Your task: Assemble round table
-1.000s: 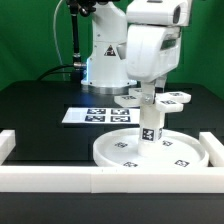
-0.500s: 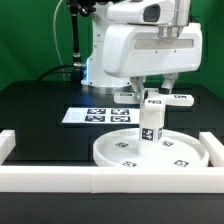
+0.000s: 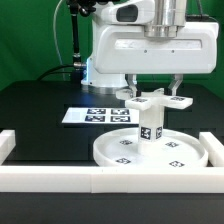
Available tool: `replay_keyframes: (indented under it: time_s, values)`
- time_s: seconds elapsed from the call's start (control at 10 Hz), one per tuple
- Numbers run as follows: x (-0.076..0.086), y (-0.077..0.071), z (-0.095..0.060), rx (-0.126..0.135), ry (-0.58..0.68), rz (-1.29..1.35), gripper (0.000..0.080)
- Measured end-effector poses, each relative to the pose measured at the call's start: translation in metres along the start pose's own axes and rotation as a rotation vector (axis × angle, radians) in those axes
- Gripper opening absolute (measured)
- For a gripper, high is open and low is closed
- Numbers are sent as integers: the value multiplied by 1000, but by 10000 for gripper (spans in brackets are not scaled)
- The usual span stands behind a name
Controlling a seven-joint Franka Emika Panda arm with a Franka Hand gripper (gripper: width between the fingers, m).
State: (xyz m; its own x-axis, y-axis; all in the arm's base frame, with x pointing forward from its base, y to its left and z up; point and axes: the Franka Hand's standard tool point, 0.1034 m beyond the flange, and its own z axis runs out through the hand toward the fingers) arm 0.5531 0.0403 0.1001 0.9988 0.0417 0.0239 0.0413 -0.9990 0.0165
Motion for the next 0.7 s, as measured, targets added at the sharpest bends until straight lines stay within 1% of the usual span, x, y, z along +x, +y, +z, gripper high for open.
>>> replay_keyframes:
  time_s: [0.3, 0.5, 0.6, 0.7]
  values:
    - [0, 0, 0, 3, 0, 192, 440]
    - [-2, 0, 0, 18, -4, 426, 440]
    - [-2, 0, 0, 22, -6, 536, 440]
    - [-2, -1, 0, 19, -8, 697, 440]
